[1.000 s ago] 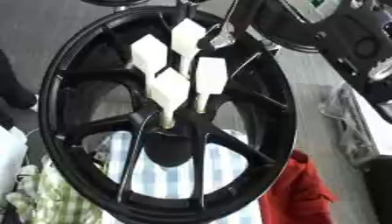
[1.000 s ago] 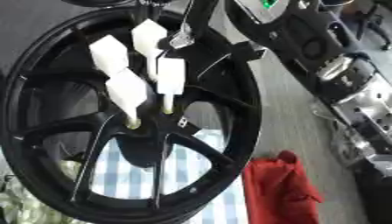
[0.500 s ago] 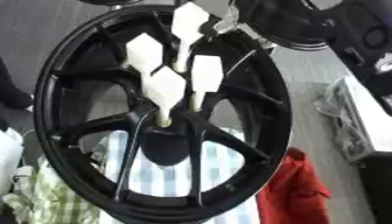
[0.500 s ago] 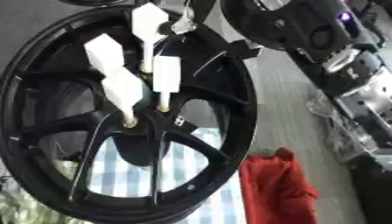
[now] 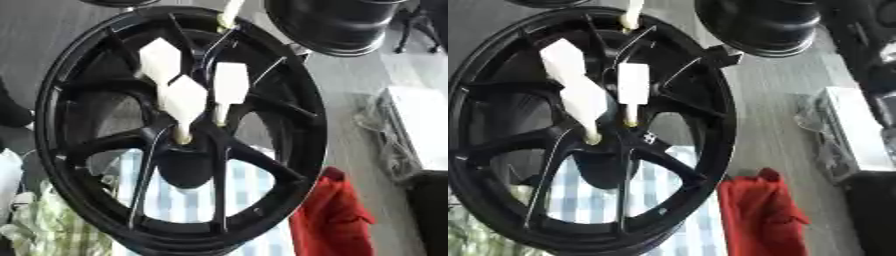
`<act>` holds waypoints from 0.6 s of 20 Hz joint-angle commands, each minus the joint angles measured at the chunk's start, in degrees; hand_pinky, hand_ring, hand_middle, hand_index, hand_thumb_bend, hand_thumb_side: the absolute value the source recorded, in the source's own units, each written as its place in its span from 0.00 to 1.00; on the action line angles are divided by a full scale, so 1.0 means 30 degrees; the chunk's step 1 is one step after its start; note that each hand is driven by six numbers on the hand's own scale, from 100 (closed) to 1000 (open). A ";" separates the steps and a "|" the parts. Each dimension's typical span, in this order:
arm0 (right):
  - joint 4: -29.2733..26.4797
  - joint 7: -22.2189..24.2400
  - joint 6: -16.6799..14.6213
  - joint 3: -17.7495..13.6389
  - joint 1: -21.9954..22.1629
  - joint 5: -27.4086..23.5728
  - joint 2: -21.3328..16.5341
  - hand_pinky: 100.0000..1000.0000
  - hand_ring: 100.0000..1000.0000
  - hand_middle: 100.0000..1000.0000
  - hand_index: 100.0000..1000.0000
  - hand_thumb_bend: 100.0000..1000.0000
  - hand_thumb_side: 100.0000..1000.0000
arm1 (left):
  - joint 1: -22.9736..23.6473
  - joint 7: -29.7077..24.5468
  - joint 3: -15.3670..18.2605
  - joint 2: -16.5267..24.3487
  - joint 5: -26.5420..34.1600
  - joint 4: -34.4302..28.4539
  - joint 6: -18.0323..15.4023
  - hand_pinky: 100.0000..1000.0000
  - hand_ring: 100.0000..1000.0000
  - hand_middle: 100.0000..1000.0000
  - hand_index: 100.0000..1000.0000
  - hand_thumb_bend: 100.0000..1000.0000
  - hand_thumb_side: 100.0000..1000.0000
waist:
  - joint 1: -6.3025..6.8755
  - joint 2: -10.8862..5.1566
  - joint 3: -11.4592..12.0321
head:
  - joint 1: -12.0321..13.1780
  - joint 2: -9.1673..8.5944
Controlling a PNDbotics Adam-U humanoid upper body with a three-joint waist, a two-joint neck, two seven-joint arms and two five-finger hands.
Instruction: Pull the pin out of the wheel hub.
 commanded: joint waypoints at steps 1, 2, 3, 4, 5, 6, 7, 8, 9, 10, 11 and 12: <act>-0.1380 -0.0586 0.0061 -0.1350 0.1139 -0.1105 -0.2853 0.84 0.68 0.49 0.39 0.10 0.00 | 0.0017 0.0160 0.0280 0.0767 -0.0077 -0.0206 -0.0038 0.63 0.79 0.71 0.74 0.32 0.68 | 0.0208 -0.0652 -0.0238 | 0.0404 0.0184; -0.1784 -0.0952 0.0029 -0.1727 0.1972 -0.1440 -0.3598 0.84 0.68 0.49 0.39 0.10 0.00 | 0.0088 0.0193 0.0320 0.0842 -0.0080 -0.0215 -0.0049 0.63 0.79 0.71 0.74 0.32 0.68 | 0.0221 -0.0678 -0.0373 | 0.0525 0.0206; -0.2153 -0.1367 -0.0012 -0.2134 0.2833 -0.1763 -0.4296 0.84 0.68 0.49 0.39 0.11 0.00 | 0.0155 0.0229 0.0364 0.0902 -0.0081 -0.0219 -0.0058 0.63 0.79 0.71 0.74 0.32 0.68 | 0.0242 -0.0703 -0.0499 | 0.0673 0.0216; -0.2535 -0.1801 -0.0072 -0.2540 0.3697 -0.2095 -0.4913 0.84 0.68 0.49 0.39 0.11 0.00 | 0.0201 0.0260 0.0399 0.0941 -0.0078 -0.0224 -0.0067 0.63 0.79 0.71 0.74 0.32 0.68 | 0.0256 -0.0723 -0.0579 | 0.0776 0.0236; -0.2873 -0.2157 -0.0105 -0.2841 0.4366 -0.2365 -0.5351 0.84 0.68 0.49 0.39 0.11 0.00 | 0.0221 0.0279 0.0416 0.0960 -0.0074 -0.0231 -0.0073 0.63 0.79 0.71 0.74 0.32 0.68 | 0.0263 -0.0734 -0.0615 | 0.0830 0.0250; -0.3183 -0.2617 -0.0163 -0.3327 0.5384 -0.2528 -0.5949 0.84 0.68 0.49 0.39 0.11 0.00 | 0.0274 0.0337 0.0494 0.0989 -0.0072 -0.0239 -0.0099 0.64 0.79 0.71 0.74 0.32 0.68 | 0.0316 -0.0750 -0.0767 | 0.1023 0.0251; -0.3638 -0.3210 -0.0333 -0.3989 0.6720 -0.2643 -0.6576 0.84 0.68 0.49 0.39 0.11 0.00 | 0.0329 0.0407 0.0575 0.1007 -0.0063 -0.0253 -0.0133 0.64 0.79 0.71 0.74 0.32 0.68 | 0.0377 -0.0759 -0.0895 | 0.1189 0.0244; -0.4115 -0.3804 -0.0499 -0.4624 0.8025 -0.2697 -0.7060 0.84 0.69 0.49 0.39 0.12 0.00 | 0.0374 0.0472 0.0640 0.1020 -0.0052 -0.0263 -0.0161 0.64 0.79 0.71 0.74 0.32 0.68 | 0.0439 -0.0767 -0.1008 | 0.1340 0.0251; -0.4556 -0.4423 -0.0630 -0.5264 0.9336 -0.2697 -0.7400 0.84 0.68 0.49 0.39 0.12 0.00 | 0.0423 0.0544 0.0717 0.1049 -0.0047 -0.0276 -0.0197 0.64 0.79 0.71 0.74 0.32 0.68 | 0.0516 -0.0779 -0.1149 | 0.1547 0.0265; -0.4955 -0.4998 -0.0745 -0.5841 1.0497 -0.2677 -0.7602 0.84 0.68 0.49 0.39 0.12 0.00 | 0.0471 0.0611 0.0786 0.1083 -0.0038 -0.0290 -0.0229 0.64 0.79 0.71 0.74 0.32 0.68 | 0.0588 -0.0790 -0.1277 | 0.1747 0.0277; -0.5277 -0.5532 -0.0826 -0.6361 1.1556 -0.2627 -0.7704 0.84 0.68 0.49 0.39 0.12 0.00 | 0.0519 0.0675 0.0852 0.1123 -0.0026 -0.0310 -0.0259 0.64 0.79 0.71 0.74 0.32 0.68 | 0.0663 -0.0798 -0.1408 | 0.1954 0.0291; -0.5489 -0.6019 -0.0865 -0.6841 1.2541 -0.2538 -0.7734 0.84 0.68 0.49 0.39 0.12 0.00 | 0.0562 0.0730 0.0906 0.1164 -0.0014 -0.0332 -0.0284 0.64 0.79 0.71 0.74 0.32 0.68 | 0.0738 -0.0810 -0.1542 | 0.2137 0.0306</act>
